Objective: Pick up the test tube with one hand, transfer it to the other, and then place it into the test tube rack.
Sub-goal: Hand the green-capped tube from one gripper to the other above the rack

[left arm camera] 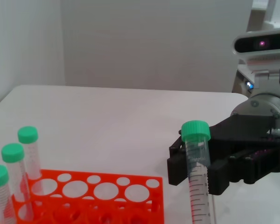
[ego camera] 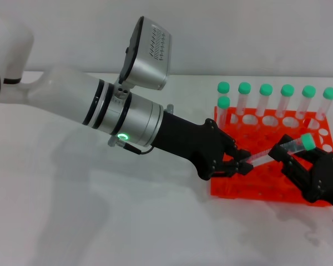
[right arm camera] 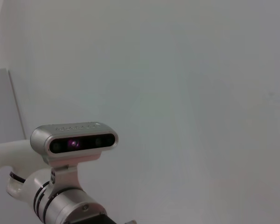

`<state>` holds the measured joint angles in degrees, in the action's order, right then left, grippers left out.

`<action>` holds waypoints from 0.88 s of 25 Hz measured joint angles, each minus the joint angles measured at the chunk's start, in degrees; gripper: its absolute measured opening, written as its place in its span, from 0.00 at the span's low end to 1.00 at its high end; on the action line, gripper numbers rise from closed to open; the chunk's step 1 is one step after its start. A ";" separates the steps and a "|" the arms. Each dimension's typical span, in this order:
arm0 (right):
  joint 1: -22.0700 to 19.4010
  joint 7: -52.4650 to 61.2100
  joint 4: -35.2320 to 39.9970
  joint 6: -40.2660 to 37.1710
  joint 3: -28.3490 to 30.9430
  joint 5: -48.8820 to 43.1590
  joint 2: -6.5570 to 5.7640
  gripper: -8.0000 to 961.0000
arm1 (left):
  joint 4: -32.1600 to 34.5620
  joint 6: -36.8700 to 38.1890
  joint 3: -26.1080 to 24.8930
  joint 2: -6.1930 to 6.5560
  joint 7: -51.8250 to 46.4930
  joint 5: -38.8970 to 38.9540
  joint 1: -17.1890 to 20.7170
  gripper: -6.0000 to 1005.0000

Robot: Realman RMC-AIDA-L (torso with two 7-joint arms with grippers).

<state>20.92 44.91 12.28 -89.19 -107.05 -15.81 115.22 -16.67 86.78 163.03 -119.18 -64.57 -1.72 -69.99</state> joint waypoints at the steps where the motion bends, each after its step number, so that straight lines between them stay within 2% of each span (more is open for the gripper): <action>1: 0.00 0.00 0.00 0.00 0.00 0.00 0.00 0.32 | 0.14 -0.11 0.00 0.00 0.05 0.02 0.00 0.22; 22: 0.00 -0.06 0.25 -0.49 -0.09 -0.45 -0.09 0.32 | 0.76 -0.92 0.00 0.01 0.41 0.64 0.25 0.22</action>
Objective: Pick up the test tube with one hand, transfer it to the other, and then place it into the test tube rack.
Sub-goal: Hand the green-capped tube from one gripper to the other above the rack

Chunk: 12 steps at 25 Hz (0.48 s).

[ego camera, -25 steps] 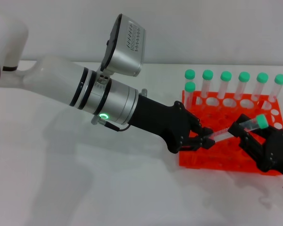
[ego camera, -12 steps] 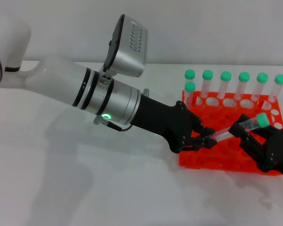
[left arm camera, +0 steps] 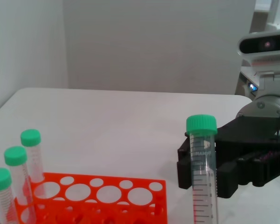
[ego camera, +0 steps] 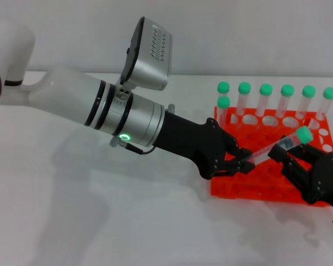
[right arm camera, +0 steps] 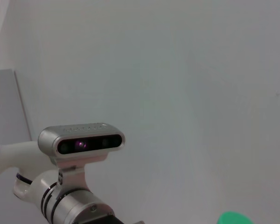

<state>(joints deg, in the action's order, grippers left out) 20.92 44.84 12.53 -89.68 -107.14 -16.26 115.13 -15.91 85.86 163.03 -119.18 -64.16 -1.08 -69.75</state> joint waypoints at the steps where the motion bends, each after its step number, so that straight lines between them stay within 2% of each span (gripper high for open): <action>1: 0.01 0.00 0.01 0.00 -0.04 0.00 0.00 0.32 | 0.00 0.00 0.00 0.00 0.00 0.00 0.00 0.22; 12: 0.26 0.04 0.04 0.30 0.07 0.05 0.06 0.28 | 0.74 -0.01 0.00 0.00 0.00 -0.43 -0.04 0.23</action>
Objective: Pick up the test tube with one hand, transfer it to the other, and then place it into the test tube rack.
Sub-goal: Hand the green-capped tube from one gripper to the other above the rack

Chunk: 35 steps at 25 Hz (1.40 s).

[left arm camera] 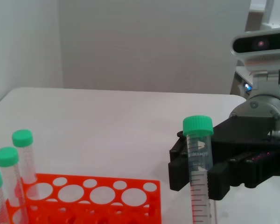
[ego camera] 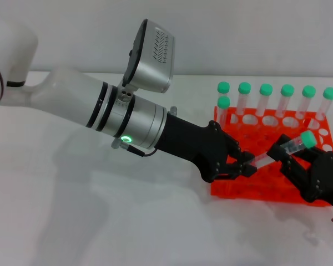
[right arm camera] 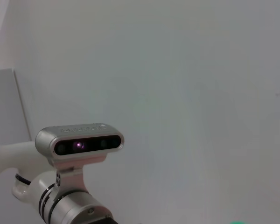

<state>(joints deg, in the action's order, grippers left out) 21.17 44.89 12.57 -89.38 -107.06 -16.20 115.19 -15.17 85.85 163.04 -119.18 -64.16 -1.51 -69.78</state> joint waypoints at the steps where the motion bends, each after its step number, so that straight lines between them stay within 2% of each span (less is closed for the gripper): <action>1: 0.02 0.00 0.00 0.01 0.01 0.00 0.00 0.28 | 0.02 0.00 0.00 0.00 0.00 -0.01 0.00 0.23; 35: -0.01 -0.06 -0.48 0.09 -0.52 -0.29 0.03 0.22 | -0.04 0.56 -0.02 0.02 -0.36 2.09 1.72 0.24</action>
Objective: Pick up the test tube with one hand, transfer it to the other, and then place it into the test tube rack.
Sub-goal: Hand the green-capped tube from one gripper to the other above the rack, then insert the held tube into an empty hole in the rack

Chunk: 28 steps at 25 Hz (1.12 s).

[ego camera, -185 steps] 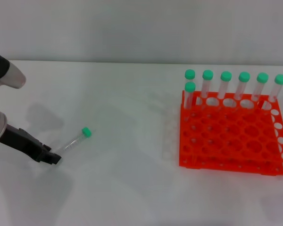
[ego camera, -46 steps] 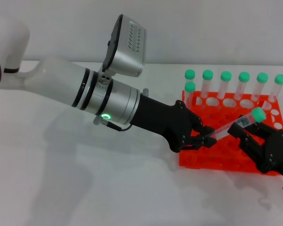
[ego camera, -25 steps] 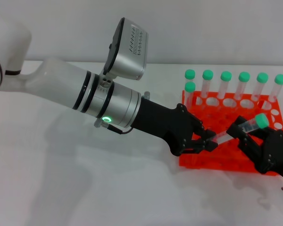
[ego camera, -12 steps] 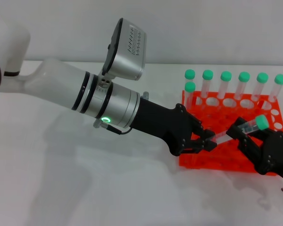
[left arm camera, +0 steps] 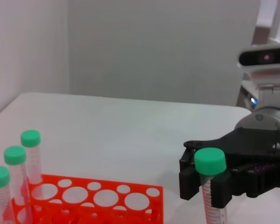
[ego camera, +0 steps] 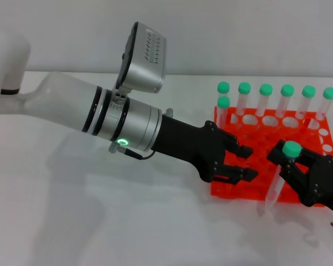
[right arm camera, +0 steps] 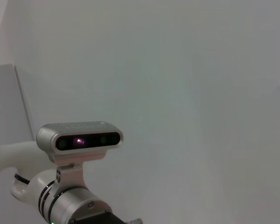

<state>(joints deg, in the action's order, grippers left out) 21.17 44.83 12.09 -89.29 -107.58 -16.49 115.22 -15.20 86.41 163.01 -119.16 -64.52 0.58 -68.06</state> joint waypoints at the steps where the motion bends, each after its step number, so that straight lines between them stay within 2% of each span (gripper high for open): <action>1: 0.01 0.01 0.00 0.00 0.00 0.00 0.00 0.22 | 0.00 0.02 0.00 0.01 -0.01 0.19 0.15 0.28; 5: 0.22 0.06 0.00 0.02 0.00 0.00 0.00 0.22 | -0.17 0.07 0.02 0.03 -0.06 0.53 0.77 0.44; 8: 0.33 0.14 0.00 0.06 0.00 0.01 -0.04 0.22 | -0.59 0.20 0.02 0.12 -0.12 1.67 1.71 0.67; 14: 1.34 0.20 0.03 0.63 0.18 0.04 -0.28 0.22 | -5.44 2.30 0.02 0.21 1.34 10.19 6.99 0.89; 19: 4.36 0.42 0.05 2.61 0.14 -0.01 -0.75 0.23 | -8.90 5.56 0.02 0.26 4.79 20.58 15.58 0.89; 26: 11.39 2.67 0.48 9.68 0.19 -2.81 -1.65 0.23 | -10.21 9.07 0.02 0.29 9.24 31.31 27.75 0.89; 27: 12.28 2.75 0.52 10.55 0.27 -2.99 -1.68 0.23 | -10.21 9.07 0.02 0.29 9.24 31.31 27.75 0.89; 28: 13.08 2.77 0.58 11.53 0.34 -3.00 -1.73 0.23 | -10.29 10.04 0.02 0.28 10.36 33.70 31.00 0.89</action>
<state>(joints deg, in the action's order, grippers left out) 34.24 47.59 12.67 -77.75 -107.24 -19.50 113.49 -25.49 96.45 163.03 -118.88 -54.17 34.28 -37.06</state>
